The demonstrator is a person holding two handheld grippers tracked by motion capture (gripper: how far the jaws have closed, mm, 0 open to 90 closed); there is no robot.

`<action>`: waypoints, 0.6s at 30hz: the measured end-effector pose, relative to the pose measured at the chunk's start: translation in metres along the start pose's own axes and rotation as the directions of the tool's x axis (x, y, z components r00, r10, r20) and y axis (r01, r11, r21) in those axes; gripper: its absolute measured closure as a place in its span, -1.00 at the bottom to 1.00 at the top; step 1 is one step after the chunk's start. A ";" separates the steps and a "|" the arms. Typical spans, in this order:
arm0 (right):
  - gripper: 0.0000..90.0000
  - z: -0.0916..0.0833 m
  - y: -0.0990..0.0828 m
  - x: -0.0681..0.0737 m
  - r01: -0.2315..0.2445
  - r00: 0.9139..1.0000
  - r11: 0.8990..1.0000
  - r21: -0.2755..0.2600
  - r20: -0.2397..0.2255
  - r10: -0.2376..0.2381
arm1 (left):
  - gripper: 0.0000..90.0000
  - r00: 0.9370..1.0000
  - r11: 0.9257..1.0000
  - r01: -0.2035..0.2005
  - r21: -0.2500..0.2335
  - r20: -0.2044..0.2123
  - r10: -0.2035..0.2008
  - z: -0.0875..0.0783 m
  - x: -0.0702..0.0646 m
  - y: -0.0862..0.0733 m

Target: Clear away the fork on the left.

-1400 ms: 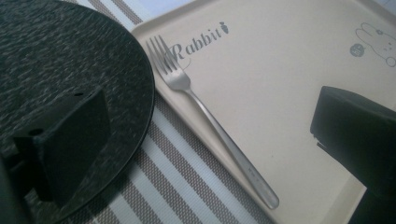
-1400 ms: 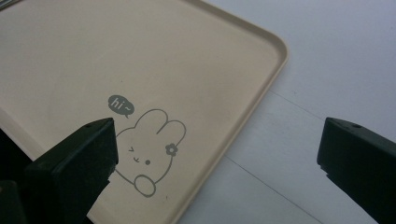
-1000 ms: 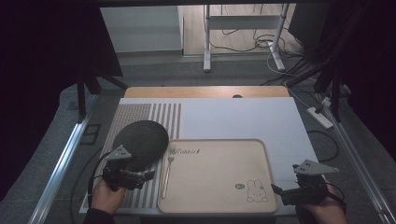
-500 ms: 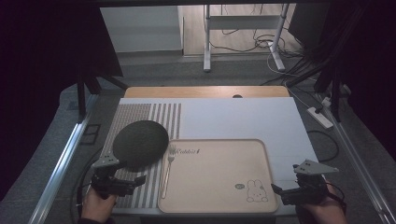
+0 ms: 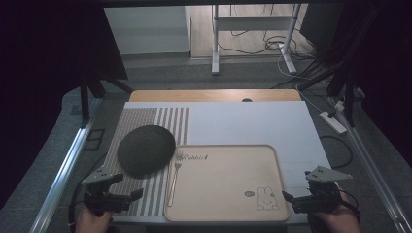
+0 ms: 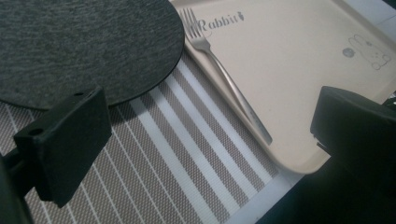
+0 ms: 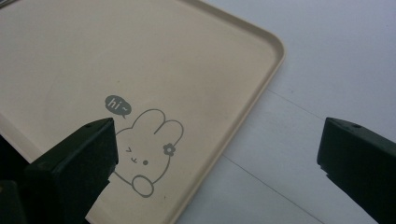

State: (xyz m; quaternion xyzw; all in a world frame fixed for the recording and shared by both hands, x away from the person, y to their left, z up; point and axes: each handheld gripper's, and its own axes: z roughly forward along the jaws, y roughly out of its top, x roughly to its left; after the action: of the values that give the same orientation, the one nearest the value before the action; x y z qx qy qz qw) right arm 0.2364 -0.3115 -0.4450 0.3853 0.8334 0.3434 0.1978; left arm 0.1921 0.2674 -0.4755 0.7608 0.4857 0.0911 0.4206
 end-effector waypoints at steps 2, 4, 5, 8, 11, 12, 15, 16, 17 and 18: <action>-1.00 0.000 0.000 0.000 0.000 1.000 1.000 0.001 0.001 0.000 | -1.00 1.000 1.000 -0.002 0.004 -0.008 0.002 -0.001 -0.001 -0.002; -1.00 0.000 0.000 0.000 0.000 1.000 1.000 -0.001 0.000 0.000 | -1.00 0.999 1.000 -0.008 0.009 -0.032 0.008 -0.003 -0.002 -0.005; -1.00 0.000 0.000 0.000 0.000 1.000 1.000 0.000 0.000 0.000 | -1.00 0.999 1.000 -0.013 0.008 -0.045 0.013 -0.004 -0.003 -0.006; -1.00 0.000 0.000 0.000 0.001 1.000 1.000 0.002 0.001 -0.001 | -1.00 0.998 1.000 -0.018 0.001 -0.057 0.018 -0.008 -0.005 -0.008; -1.00 0.000 0.000 0.001 0.000 1.000 1.000 0.002 0.003 0.000 | -1.00 0.998 1.000 -0.020 0.002 -0.067 0.020 -0.011 -0.007 -0.011; -1.00 0.000 0.000 0.001 0.001 1.000 1.000 0.003 0.002 -0.001 | -1.00 0.997 1.000 -0.021 0.007 -0.072 0.022 -0.011 -0.007 -0.011; -1.00 0.000 0.000 0.001 0.000 1.000 1.000 0.004 0.004 0.000 | -1.00 0.996 1.000 -0.024 0.021 -0.089 0.025 -0.013 -0.009 -0.012; -1.00 0.000 0.000 0.001 0.000 1.000 1.000 0.005 0.005 0.000 | -1.00 0.995 0.999 -0.024 0.022 -0.091 0.026 -0.013 -0.009 -0.013; -1.00 0.000 0.000 0.001 0.000 1.000 1.000 0.005 0.005 0.000 | -1.00 0.995 0.999 -0.027 0.023 -0.092 0.029 -0.013 -0.009 -0.013; -1.00 0.000 0.000 0.001 0.001 1.000 1.000 0.005 0.005 -0.001 | -1.00 0.995 0.999 -0.026 0.022 -0.091 0.028 -0.013 -0.009 -0.013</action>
State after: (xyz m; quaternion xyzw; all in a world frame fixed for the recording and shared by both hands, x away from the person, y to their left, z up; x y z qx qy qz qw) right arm 0.2360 -0.3105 -0.4451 0.3863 0.8338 0.3403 0.1992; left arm 0.1715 0.2695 -0.4740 0.7668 0.4950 0.1265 0.3885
